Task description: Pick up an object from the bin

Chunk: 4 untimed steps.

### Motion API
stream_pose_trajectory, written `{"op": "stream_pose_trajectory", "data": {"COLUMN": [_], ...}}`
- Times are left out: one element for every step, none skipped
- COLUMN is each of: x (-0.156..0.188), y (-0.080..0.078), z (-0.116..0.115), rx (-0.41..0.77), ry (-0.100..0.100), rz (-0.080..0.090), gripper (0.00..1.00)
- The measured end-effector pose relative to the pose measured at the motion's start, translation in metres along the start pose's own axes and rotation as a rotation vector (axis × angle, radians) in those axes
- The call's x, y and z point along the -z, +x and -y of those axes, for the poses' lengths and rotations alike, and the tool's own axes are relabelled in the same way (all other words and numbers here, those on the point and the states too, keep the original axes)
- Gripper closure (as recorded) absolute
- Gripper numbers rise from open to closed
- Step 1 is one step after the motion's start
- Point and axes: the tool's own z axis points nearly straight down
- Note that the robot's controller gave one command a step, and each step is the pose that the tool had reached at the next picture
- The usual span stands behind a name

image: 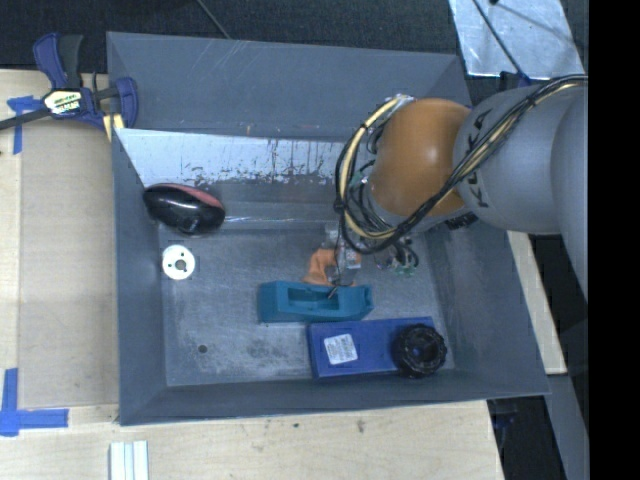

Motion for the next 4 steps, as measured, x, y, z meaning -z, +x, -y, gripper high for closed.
{"op": "stream_pose_trajectory", "data": {"x": [0.000,0.114,0.114,0.162], "y": [0.000,-0.010,-0.009,-0.012], "z": [0.000,0.021,0.021,0.032], "rx": [0.000,0.026,0.026,0.032], "ry": [0.000,0.002,0.002,0.001], "rz": [0.000,-0.032,-0.032,-0.038], "gripper": [1.00,1.00,1.00,1.00]}}
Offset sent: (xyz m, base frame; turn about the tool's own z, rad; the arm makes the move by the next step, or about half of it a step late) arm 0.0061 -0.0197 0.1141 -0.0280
